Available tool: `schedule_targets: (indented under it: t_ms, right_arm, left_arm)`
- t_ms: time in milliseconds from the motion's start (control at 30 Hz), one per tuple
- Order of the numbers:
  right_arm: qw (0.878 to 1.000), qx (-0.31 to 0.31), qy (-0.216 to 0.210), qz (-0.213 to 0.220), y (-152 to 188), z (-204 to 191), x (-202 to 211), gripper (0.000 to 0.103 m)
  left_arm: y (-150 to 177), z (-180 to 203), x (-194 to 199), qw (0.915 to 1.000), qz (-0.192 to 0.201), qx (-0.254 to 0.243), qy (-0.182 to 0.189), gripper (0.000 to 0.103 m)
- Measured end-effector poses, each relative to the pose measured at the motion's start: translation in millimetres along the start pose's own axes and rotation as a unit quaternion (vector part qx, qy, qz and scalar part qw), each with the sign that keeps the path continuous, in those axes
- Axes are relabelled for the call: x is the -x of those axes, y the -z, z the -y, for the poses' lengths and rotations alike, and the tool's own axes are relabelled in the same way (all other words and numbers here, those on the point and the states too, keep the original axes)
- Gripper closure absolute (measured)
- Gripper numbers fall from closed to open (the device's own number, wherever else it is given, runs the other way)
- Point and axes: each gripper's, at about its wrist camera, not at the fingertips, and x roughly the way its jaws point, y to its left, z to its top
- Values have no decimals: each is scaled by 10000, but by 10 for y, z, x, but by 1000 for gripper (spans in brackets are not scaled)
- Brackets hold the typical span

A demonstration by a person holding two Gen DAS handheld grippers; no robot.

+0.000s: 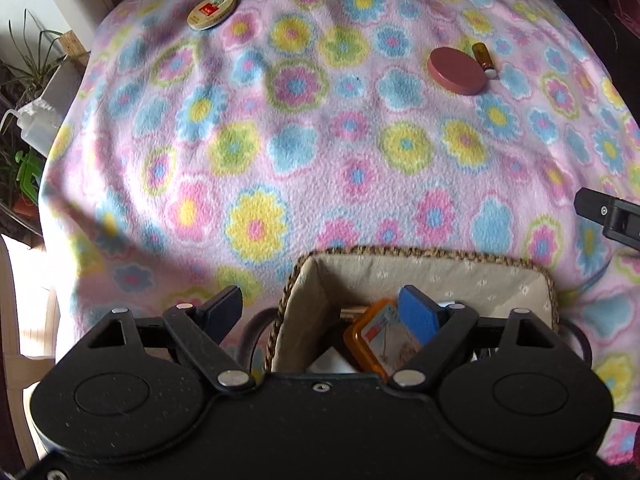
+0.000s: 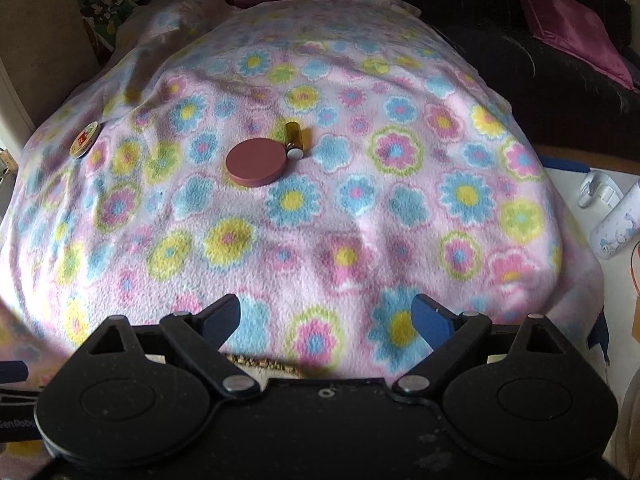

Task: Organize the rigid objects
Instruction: 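Reach the left tool to the maroon round compact while the right tool reaches the amber bottle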

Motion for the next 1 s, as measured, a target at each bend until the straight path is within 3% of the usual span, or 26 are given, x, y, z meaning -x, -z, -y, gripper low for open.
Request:
schedule_targets:
  t_ms: [333, 467, 567, 667, 767, 1000]
  right_arm:
    - [9983, -42, 434, 399, -660, 46, -777, 8]
    - [9963, -271, 561, 586, -680, 189, -1083, 8]
    - [9948, -739, 647, 281, -719, 375, -1243, 8]
    - [9889, -1237, 692, 441, -798, 588, -1230, 8]
    - [9827, -1622, 783, 441, -824, 752, -1240, 8]
    - [9759, -2090, 627, -64, -813, 932, -1399, 8]
  left_arm:
    - [-805, 412, -297, 9986, 375, -369, 29, 22]
    - [-1033, 646, -447, 9964, 565, -625, 43, 21]
    - [-1190, 851, -581, 9927, 718, -972, -11, 19]
    - [-1334, 1041, -733, 9896, 789, -1204, 22, 19]
    - [-1469, 1198, -891, 9887, 753, -1281, 199, 18]
    - [-1614, 1499, -1103, 9860, 783, -1395, 470, 14]
